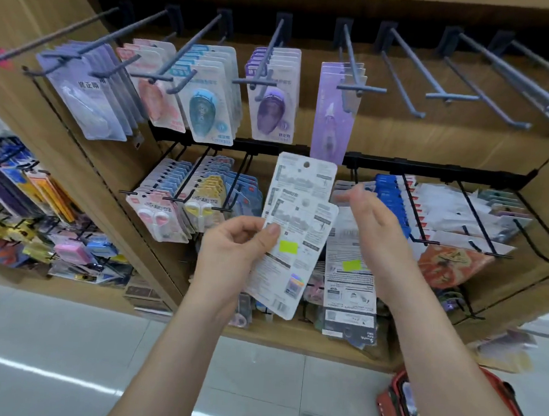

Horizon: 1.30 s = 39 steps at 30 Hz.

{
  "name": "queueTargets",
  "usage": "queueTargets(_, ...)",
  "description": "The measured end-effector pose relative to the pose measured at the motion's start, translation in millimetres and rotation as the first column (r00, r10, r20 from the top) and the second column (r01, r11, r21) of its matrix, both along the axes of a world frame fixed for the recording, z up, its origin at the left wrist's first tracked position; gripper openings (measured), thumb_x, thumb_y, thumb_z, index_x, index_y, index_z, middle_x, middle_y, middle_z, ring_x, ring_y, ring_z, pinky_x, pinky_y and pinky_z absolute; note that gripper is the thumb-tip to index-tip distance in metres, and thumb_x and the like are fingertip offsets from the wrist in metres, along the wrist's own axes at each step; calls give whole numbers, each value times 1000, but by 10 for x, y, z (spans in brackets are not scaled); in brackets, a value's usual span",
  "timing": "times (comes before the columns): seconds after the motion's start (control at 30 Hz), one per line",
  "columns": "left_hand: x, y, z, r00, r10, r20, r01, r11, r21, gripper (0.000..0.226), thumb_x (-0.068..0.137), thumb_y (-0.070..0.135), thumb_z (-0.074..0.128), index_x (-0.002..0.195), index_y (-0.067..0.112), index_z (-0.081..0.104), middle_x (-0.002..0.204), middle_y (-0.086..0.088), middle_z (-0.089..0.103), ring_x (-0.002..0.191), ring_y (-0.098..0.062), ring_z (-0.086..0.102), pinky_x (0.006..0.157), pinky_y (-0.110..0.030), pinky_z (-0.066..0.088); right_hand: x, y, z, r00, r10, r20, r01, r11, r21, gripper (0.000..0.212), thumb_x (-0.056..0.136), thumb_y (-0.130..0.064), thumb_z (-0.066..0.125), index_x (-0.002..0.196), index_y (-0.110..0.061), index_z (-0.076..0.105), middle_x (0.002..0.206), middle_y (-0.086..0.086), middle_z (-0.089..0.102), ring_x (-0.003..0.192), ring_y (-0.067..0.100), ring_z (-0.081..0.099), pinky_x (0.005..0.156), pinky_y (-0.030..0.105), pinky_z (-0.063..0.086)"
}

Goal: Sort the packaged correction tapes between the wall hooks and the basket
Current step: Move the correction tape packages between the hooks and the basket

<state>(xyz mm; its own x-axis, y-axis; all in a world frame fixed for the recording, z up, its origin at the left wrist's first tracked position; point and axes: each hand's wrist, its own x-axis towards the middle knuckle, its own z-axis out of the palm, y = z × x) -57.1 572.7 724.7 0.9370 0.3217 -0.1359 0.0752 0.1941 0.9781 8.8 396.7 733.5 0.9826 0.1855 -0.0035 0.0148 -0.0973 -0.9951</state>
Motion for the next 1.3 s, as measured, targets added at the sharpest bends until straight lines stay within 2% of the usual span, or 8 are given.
queueTargets(0.17, -51, -110, -95, 989, -127, -74, 124, 991, -50, 18, 71, 18, 71, 81, 6, 62, 80, -13, 74, 67, -22, 70, 60, -32, 59, 15, 101, 23, 987, 129, -97, -115, 984, 133, 9, 95, -23, 64, 101, -24, 70, 98, -10, 77, 92, 9, 73, 75, 25, 60)
queueTargets(0.33, -103, 7, -58, 978, 150, -145, -141, 988, 66, 8, 97, 19, 58, 99, 12, 56, 88, -9, 74, 74, -20, 73, 64, -40, 60, 179, -141, -72, 945, 51, 323, 1, 987, -161, 9, 97, -26, 64, 100, -33, 70, 104, -11, 68, 94, 4, 65, 78, 28, 53)
queueTargets(0.43, -108, 29, 23, 977, 156, -144, -139, 983, 124, 22, 101, 16, 52, 115, 32, 51, 72, -2, 71, 56, -15, 67, 45, -30, 53, 187, -220, -49, 545, 320, 775, 143, 876, -461, 17, 95, -15, 63, 107, -17, 76, 103, 5, 59, 91, 19, 50, 68, 35, 45)
queueTargets(0.6, -13, -50, 142, 973, -45, -226, 127, 924, 362, 39, 96, 3, 44, 90, 23, 76, 86, 3, 72, 76, -13, 62, 69, -27, 47, 155, -267, -5, -109, 547, 830, 211, 829, -518, 21, 96, -4, 61, 103, -15, 78, 105, 13, 67, 81, 31, 63, 62, 40, 50)
queueTargets(0.8, 73, -190, 210, 873, -340, -349, 359, 933, -12, 35, 80, 46, 68, 90, 14, 79, 89, -13, 75, 75, -23, 70, 66, -31, 53, 253, -253, -109, -260, 535, 804, 147, 845, -514, 17, 83, -8, 75, 98, -17, 78, 110, 8, 54, 87, 26, 58, 68, 39, 49)
queueTargets(0.97, 147, -267, 154, 937, -201, -285, 233, 969, 81, 32, 87, 31, 67, 92, 0, 75, 84, -18, 73, 69, -23, 69, 59, -28, 54, 333, -299, -172, -99, 585, 805, 182, 806, -563, 38, 86, -5, 69, 119, -22, 63, 114, 9, 48, 90, 28, 54, 69, 40, 48)
queueTargets(1.13, 198, -305, 97, 973, 13, -228, 21, 990, 143, 27, 92, 23, 66, 68, 14, 74, 74, -9, 73, 60, -19, 69, 51, -25, 54, 379, -365, -198, 424, 647, 634, -68, 721, -690, 41, 83, -12, 68, 122, -22, 63, 117, 7, 47, 98, 22, 48, 77, 39, 51)
queueTargets(1.3, 189, -295, 12, 994, 72, -87, -48, 967, 250, 20, 93, 25, 66, 78, 17, 76, 83, -8, 76, 78, -26, 73, 67, -41, 60, 333, -291, -148, 874, 442, 203, -372, 876, -307, 31, 89, -35, 69, 116, -37, 56, 117, -10, 50, 109, -11, 47, 90, 6, 39)
